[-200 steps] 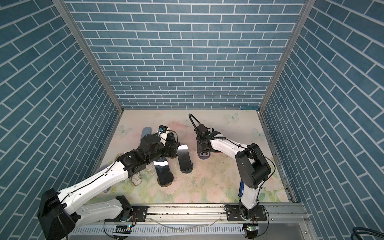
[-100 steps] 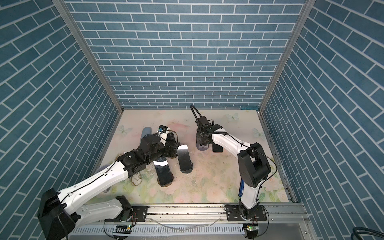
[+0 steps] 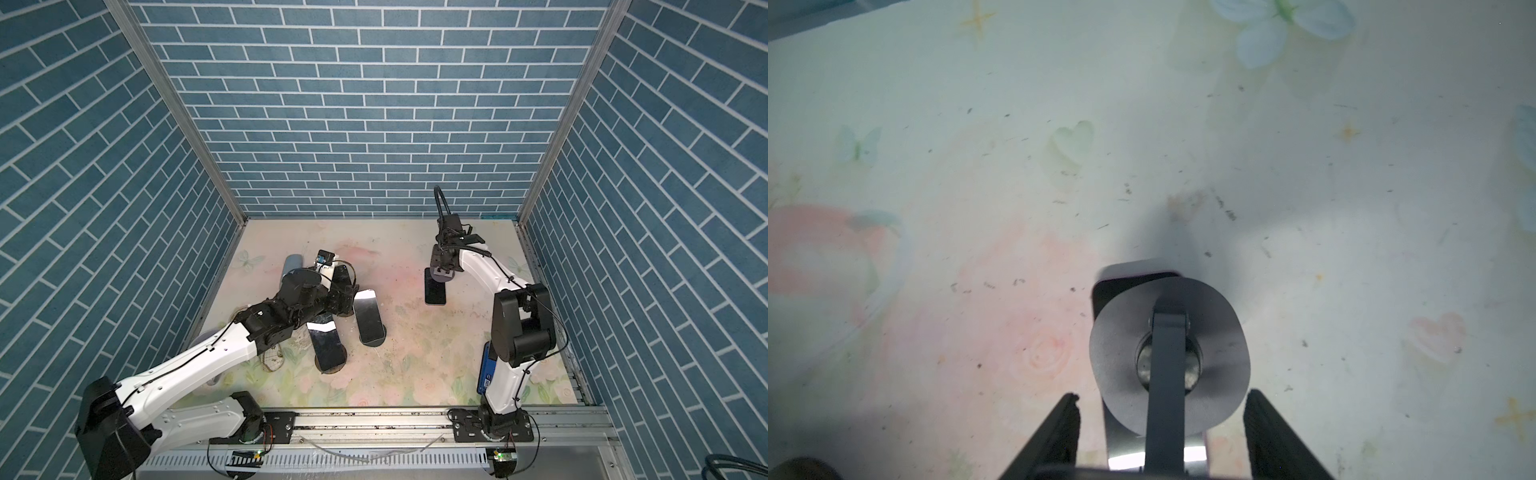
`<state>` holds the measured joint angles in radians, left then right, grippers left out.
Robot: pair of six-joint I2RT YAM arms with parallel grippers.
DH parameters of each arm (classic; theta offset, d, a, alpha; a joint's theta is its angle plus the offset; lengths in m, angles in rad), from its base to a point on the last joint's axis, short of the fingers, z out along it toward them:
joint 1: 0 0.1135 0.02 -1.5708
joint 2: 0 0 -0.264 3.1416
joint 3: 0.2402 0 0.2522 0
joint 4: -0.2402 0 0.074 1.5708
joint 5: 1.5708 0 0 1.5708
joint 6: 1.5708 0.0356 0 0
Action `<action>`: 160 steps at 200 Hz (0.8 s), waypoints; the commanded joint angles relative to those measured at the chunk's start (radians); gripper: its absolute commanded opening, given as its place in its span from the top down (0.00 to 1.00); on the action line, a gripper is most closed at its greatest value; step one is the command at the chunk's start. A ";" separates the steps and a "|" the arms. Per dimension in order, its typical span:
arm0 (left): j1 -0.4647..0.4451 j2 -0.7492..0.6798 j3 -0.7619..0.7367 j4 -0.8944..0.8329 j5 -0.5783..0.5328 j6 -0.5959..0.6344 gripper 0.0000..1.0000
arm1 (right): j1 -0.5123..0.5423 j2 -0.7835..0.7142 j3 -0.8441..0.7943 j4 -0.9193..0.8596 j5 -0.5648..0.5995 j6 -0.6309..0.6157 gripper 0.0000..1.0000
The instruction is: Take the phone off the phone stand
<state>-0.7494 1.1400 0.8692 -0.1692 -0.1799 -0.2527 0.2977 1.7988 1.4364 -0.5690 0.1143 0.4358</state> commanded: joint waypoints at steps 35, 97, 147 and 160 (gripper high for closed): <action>-0.005 0.030 0.011 -0.026 -0.003 0.012 0.00 | -0.078 0.004 -0.021 -0.001 0.016 -0.034 0.61; -0.006 0.036 0.014 -0.027 -0.006 0.014 0.00 | -0.134 0.078 -0.025 0.018 0.024 -0.029 0.60; -0.005 0.040 0.016 -0.027 -0.008 0.013 0.00 | -0.158 0.117 -0.020 0.026 0.026 -0.029 0.60; -0.005 0.042 0.017 -0.022 -0.008 0.014 0.00 | -0.161 0.130 -0.015 0.023 0.029 -0.029 0.59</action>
<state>-0.7494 1.1725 0.8692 -0.1848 -0.1799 -0.2493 0.1432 1.9018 1.4307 -0.5549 0.1204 0.4355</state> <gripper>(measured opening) 0.995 0.602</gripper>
